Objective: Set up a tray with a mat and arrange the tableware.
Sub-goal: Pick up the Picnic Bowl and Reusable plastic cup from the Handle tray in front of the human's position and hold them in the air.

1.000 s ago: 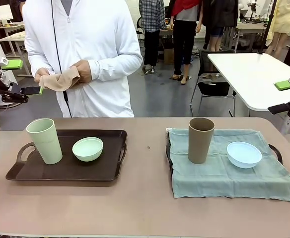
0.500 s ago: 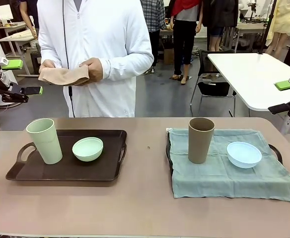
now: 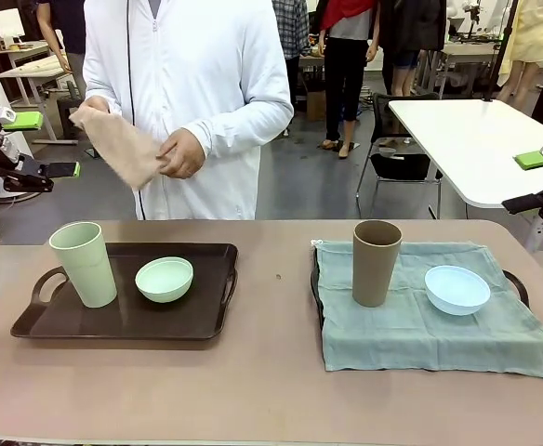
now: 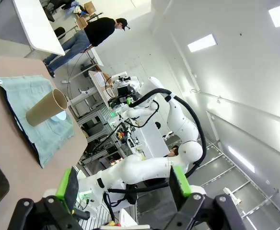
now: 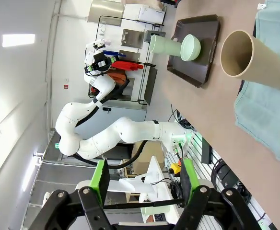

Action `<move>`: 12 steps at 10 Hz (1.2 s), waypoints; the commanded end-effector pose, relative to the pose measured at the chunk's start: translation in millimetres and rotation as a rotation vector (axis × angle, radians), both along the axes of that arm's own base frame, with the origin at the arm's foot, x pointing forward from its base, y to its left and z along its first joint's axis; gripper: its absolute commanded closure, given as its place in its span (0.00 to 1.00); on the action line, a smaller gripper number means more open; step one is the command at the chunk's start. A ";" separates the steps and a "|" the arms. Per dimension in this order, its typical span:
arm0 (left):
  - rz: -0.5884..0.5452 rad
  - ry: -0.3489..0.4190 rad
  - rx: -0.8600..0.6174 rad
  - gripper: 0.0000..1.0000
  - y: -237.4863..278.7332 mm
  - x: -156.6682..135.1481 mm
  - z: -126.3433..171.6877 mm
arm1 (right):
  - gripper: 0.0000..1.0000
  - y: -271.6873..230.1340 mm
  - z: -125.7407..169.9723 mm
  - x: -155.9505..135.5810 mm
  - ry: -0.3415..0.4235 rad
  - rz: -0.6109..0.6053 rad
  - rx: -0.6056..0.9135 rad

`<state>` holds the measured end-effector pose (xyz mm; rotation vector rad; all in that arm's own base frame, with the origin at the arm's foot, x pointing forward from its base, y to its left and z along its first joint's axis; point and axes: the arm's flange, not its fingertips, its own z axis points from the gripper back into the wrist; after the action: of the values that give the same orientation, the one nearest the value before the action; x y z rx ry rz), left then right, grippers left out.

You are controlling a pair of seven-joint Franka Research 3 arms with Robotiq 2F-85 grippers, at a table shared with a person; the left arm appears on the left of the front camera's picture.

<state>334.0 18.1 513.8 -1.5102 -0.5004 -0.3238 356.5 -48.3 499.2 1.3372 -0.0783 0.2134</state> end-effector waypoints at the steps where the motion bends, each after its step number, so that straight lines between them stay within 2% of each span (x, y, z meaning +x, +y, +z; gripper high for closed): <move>1: 0.007 -0.001 -0.020 0.00 0.2 -0.5 1.7 | 0.22 -1.6 0.8 1.8 0.013 -0.001 -0.019; 7: 0.007 -0.001 -0.020 0.00 0.2 -0.5 1.7 | 0.22 0.0 0.0 0.0 0.000 0.000 0.000; 8: 0.000 0.000 0.000 0.00 0.0 0.0 0.0 | 0.22 15.4 30.0 -1.3 -0.046 -0.002 -0.040; 9: -0.046 -0.077 0.094 0.00 24.5 7.3 17.5 | 0.22 43.7 64.3 0.8 -0.048 -0.027 -0.143; 10: -0.051 -0.158 0.253 0.00 42.6 13.2 29.6 | 0.22 79.6 93.0 8.5 -0.024 -0.081 -0.320; 12: -0.022 -0.353 0.615 0.00 64.5 25.2 41.5 | 0.22 175.6 135.5 12.1 0.000 -0.087 -0.624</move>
<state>347.5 69.2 560.4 -1.0927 -0.5094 -0.6175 355.0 94.1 631.0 0.8933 -0.1641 0.1894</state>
